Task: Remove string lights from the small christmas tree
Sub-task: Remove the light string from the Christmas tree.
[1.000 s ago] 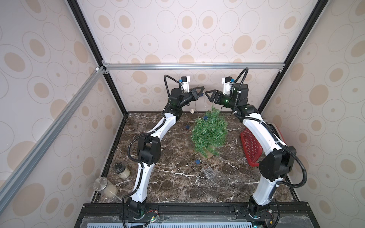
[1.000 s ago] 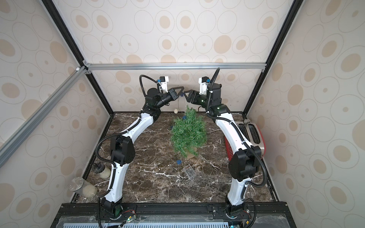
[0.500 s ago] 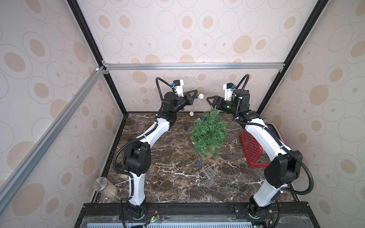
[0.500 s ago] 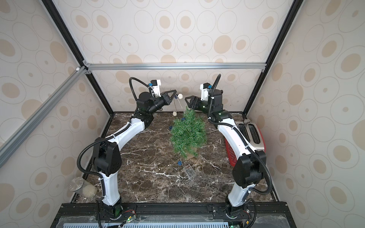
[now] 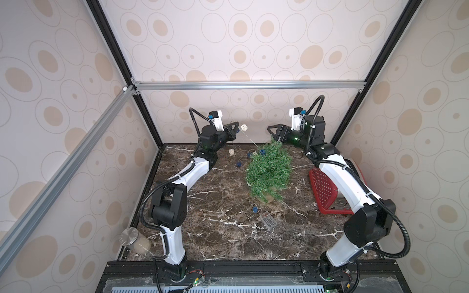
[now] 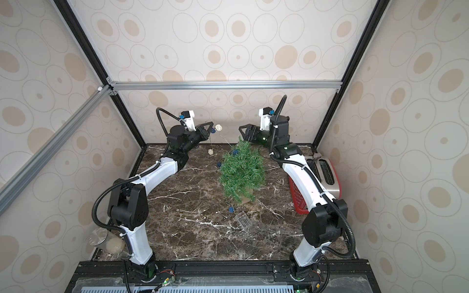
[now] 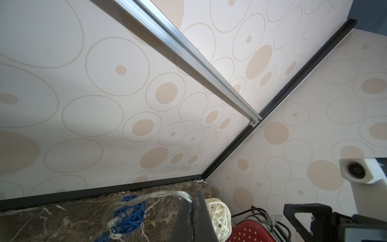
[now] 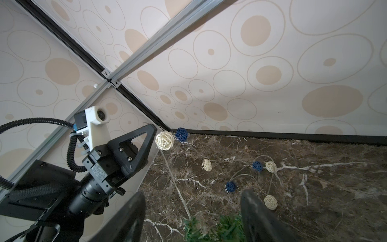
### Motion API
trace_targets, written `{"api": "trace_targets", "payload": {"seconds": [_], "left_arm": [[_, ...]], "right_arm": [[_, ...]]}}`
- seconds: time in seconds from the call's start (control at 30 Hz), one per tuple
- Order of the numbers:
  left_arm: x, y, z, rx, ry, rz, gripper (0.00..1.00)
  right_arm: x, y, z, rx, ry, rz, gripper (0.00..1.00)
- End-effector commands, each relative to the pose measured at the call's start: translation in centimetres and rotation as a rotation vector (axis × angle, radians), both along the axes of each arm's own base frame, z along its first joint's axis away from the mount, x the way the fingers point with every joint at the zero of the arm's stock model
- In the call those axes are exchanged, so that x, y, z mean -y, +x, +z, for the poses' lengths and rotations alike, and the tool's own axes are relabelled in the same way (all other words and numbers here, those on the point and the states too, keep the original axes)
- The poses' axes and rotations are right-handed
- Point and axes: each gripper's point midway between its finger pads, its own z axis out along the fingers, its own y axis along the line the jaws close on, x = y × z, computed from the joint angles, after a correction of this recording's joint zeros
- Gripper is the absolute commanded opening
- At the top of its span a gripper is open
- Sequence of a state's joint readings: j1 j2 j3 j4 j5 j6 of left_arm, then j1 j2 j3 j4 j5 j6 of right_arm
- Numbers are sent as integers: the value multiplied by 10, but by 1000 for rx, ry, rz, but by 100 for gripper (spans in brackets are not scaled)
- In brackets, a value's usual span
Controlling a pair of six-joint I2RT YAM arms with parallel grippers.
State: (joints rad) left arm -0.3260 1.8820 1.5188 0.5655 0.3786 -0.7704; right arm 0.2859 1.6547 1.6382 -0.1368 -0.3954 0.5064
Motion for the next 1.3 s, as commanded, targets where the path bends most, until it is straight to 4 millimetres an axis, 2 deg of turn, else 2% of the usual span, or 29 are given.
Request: {"api": "trace_targets", "payload": {"seconds": [0.0, 0.23, 0.6, 0.83, 0.93, 1.03, 1.13, 1.27], "left_arm": [[-17, -22, 59, 137, -46, 42, 0], [-43, -27, 56, 123, -56, 110, 0], [-58, -46, 52, 111, -39, 155, 0], [-50, -47, 57, 115, -76, 106, 0], [-44, -49, 70, 144, -104, 63, 0], [-39, -41, 78, 159, -99, 53, 0], [-36, -27, 75, 136, -80, 56, 0], [-32, -18, 56, 89, -72, 46, 0]], "right_arm": [[4, -7, -2, -11, -17, -9, 73], [5, -7, -9, -34, -23, -14, 74], [6, -5, -16, -52, -28, -25, 73], [5, -4, -22, -63, -26, -27, 73], [4, -4, -24, -66, -26, -19, 73], [3, -5, -23, -64, -21, -14, 73], [3, -5, -22, -65, -18, -13, 73], [4, -5, -20, -61, -22, -15, 73]]}}
